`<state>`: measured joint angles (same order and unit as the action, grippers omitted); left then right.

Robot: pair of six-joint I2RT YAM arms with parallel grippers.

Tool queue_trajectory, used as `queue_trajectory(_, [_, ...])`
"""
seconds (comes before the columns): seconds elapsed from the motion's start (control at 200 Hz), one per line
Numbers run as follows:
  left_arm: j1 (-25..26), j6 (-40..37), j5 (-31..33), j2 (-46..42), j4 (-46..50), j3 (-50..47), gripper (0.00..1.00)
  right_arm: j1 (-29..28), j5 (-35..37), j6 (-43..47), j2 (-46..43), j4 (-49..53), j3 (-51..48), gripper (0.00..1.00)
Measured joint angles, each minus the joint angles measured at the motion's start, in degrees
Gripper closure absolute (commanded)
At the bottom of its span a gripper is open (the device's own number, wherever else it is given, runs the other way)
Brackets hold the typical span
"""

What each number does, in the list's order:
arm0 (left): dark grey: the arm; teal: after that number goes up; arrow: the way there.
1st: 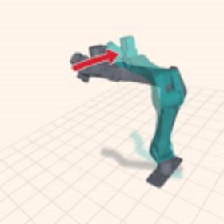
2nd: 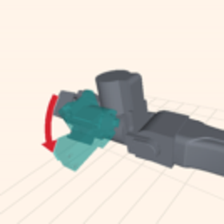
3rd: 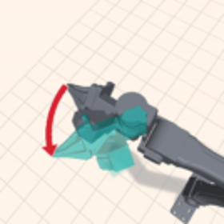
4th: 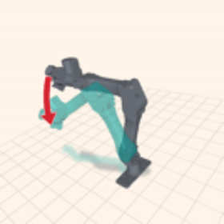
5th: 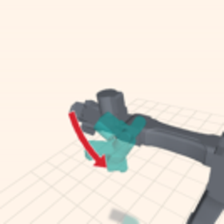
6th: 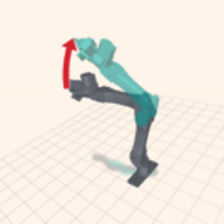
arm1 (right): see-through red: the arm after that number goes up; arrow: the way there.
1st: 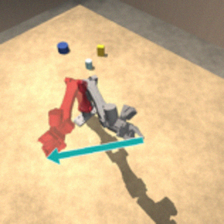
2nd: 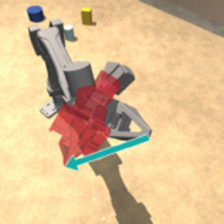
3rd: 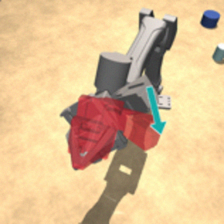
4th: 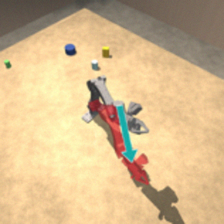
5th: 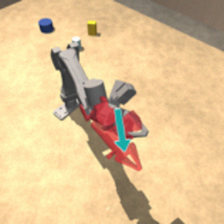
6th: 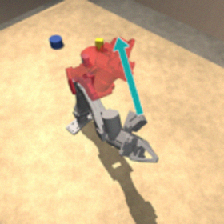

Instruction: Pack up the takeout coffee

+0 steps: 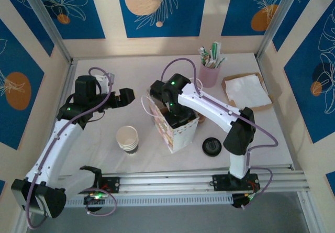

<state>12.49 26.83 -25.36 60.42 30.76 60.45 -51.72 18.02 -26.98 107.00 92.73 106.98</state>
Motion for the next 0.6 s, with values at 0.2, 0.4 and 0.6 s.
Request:
queue_trajectory(0.2, [0.0,0.0,0.0,-0.3,0.1,-0.1,0.00,0.0,0.0,0.2,-1.4,-0.6,-1.0,0.39])
queue_trajectory(0.4, [0.0,-0.4,0.4,-1.0,0.2,-0.2,0.00,0.0,0.0,0.6,-2.6,-1.3,-1.9,0.39])
queue_trajectory(0.6, [0.0,-0.4,0.4,-1.1,0.2,-0.5,0.00,0.0,0.0,1.0,-2.7,-2.1,-2.9,0.39])
